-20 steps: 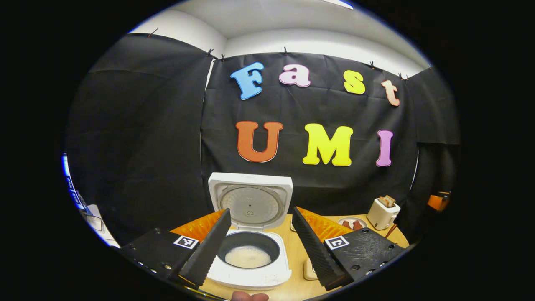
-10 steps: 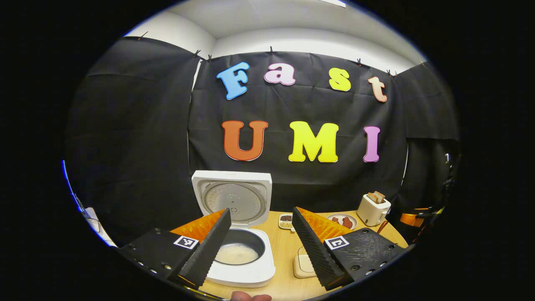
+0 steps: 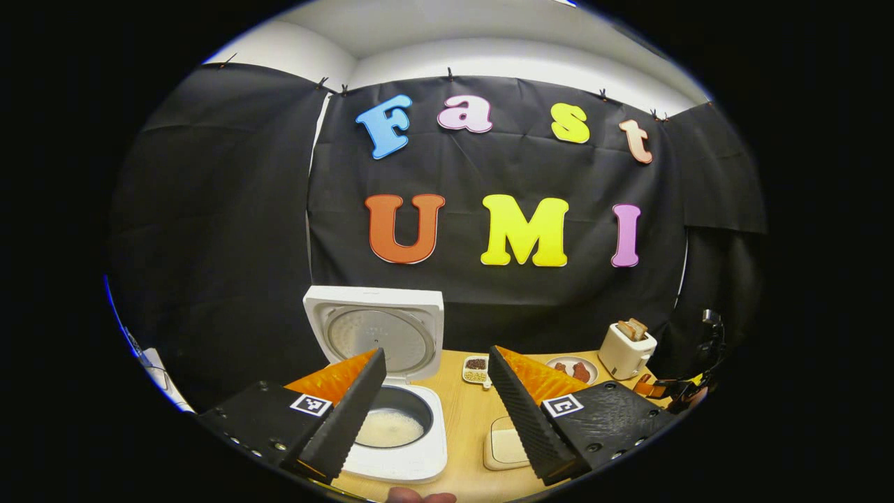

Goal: Close the left gripper, press the button to open the rice cooker; take a wooden spoon from the chopstick holder with the right hand, scoop a spoonful of rice and pour it into the rice cooker, then put the wooden spoon back into the chopstick holder.

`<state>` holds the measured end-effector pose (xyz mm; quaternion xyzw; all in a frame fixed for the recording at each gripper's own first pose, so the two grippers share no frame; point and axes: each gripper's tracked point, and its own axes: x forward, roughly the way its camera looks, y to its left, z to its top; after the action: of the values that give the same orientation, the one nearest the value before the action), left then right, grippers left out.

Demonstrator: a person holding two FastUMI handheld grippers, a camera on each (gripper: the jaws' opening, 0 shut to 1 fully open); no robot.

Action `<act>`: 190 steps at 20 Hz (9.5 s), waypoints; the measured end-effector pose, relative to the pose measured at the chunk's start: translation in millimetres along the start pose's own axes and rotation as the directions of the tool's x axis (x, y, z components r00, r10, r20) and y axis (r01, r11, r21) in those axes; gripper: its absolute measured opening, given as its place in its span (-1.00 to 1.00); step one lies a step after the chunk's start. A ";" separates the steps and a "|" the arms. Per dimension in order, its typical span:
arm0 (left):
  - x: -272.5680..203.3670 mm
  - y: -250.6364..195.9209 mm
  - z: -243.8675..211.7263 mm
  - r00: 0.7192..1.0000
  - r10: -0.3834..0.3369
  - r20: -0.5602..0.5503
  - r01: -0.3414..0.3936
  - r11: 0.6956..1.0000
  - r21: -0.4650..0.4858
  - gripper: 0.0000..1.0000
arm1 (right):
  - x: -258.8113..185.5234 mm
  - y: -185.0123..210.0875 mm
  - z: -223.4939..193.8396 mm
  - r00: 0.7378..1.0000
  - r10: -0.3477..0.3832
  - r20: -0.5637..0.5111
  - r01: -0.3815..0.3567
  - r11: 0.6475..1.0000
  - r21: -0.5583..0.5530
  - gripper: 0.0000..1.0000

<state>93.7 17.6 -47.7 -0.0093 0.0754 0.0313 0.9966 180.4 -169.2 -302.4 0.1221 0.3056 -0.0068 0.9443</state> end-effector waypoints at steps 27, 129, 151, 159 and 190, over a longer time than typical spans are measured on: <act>-14.8 42.4 -9.8 1.000 0.019 -0.002 -0.019 0.998 -0.054 0.89 | -34.2 27.3 24.8 1.000 -0.014 0.002 0.014 1.000 0.013 -0.63; -125.8 250.3 -57.0 0.993 0.118 -0.003 -0.117 0.988 -0.104 0.89 | -43.2 521.7 -53.5 0.911 0.409 -0.052 -0.405 0.866 -0.295 -0.72; -132.3 255.0 -52.6 0.988 0.145 0.051 -0.136 0.979 -0.152 0.89 | -100.4 540.8 -10.3 0.860 0.503 0.088 -0.328 0.676 -0.660 -0.72; -112.8 191.2 -33.7 0.995 0.048 0.086 -0.037 0.992 -0.124 0.88 | -148.2 466.6 35.2 0.840 0.539 0.066 -0.500 0.815 -0.293 -0.72; -37.7 -28.8 -14.2 0.993 -0.114 -0.030 0.114 0.993 -0.002 0.89 | -2.1 28.3 -12.1 0.998 0.007 0.062 -0.007 1.000 -0.007 -0.71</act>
<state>56.2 -13.9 -55.7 -0.0142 0.0896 -0.0257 0.9955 174.2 -139.1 -304.3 0.1194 0.2755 -0.0064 0.9538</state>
